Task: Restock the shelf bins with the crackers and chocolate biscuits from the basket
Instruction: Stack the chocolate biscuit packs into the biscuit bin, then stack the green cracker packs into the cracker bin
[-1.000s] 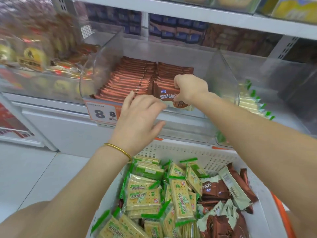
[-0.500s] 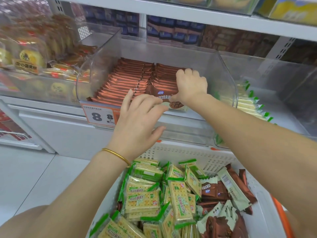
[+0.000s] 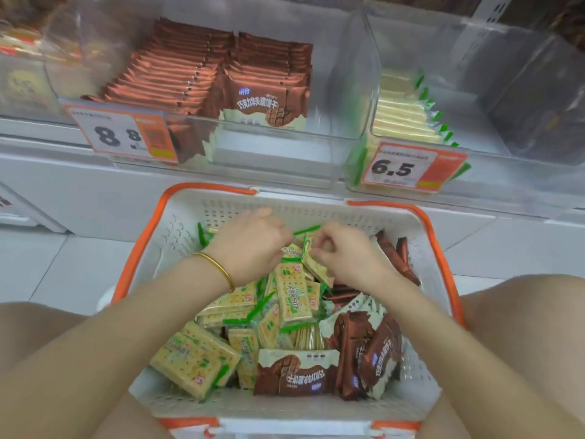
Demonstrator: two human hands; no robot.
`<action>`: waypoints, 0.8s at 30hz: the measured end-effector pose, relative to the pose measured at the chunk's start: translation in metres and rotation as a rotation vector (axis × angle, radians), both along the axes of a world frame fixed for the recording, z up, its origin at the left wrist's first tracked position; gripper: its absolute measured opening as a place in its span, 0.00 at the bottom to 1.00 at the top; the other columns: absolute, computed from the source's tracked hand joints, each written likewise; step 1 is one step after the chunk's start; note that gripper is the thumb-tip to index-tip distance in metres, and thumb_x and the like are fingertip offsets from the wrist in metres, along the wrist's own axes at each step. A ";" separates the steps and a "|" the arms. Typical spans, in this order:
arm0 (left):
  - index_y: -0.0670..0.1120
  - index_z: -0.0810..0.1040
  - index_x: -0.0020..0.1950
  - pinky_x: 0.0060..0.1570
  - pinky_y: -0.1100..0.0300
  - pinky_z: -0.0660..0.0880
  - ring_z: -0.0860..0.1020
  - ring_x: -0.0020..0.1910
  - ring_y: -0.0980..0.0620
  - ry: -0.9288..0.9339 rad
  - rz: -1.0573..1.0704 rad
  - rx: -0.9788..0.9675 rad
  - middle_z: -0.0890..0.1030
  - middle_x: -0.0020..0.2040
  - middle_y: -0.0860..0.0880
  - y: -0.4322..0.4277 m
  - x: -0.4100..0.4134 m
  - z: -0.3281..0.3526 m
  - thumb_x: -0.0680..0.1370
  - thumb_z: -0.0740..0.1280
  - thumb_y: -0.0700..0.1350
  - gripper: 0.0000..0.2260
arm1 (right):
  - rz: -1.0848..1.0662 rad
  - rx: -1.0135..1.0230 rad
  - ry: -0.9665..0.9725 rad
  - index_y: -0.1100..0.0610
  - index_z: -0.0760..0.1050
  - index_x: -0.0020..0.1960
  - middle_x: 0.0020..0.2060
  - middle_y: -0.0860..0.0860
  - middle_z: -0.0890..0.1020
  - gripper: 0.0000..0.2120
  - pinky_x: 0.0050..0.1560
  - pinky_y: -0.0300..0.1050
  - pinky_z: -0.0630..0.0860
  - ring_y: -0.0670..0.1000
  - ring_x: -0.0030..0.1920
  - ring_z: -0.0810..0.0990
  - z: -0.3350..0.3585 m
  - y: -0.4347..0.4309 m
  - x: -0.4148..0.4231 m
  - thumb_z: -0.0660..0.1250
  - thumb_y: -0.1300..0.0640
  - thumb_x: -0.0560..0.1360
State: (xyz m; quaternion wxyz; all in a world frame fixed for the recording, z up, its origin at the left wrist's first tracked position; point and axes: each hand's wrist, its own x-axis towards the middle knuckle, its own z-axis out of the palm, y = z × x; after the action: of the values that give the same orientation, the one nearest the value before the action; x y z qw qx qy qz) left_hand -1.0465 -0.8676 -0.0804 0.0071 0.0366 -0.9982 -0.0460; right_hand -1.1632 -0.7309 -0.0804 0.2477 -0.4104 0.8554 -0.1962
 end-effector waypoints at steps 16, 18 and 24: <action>0.49 0.75 0.62 0.58 0.57 0.71 0.71 0.59 0.50 -0.181 0.155 0.049 0.77 0.58 0.50 0.002 -0.011 -0.028 0.80 0.60 0.47 0.12 | -0.165 0.283 -0.282 0.58 0.67 0.64 0.58 0.54 0.76 0.37 0.58 0.52 0.76 0.55 0.59 0.76 -0.115 0.016 0.023 0.79 0.47 0.62; 0.49 0.73 0.64 0.60 0.57 0.70 0.71 0.60 0.50 -0.188 0.157 0.085 0.75 0.59 0.50 0.002 -0.012 -0.029 0.79 0.61 0.48 0.14 | -0.147 0.276 -0.326 0.59 0.69 0.62 0.58 0.54 0.76 0.33 0.57 0.50 0.77 0.54 0.56 0.77 -0.102 0.020 0.017 0.79 0.52 0.64; 0.51 0.64 0.73 0.67 0.59 0.64 0.66 0.66 0.54 -0.146 0.139 0.364 0.68 0.68 0.52 0.015 -0.014 -0.010 0.77 0.65 0.54 0.25 | 0.121 0.203 -0.284 0.56 0.65 0.71 0.63 0.51 0.74 0.36 0.59 0.44 0.71 0.52 0.62 0.73 -0.014 0.035 -0.007 0.77 0.57 0.67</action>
State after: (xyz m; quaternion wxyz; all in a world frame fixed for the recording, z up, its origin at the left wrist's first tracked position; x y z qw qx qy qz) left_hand -1.0603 -0.8530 -0.0901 -0.0686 0.1090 -0.9665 -0.2220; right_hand -1.1701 -0.6958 -0.0942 0.4176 -0.4020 0.8011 -0.1494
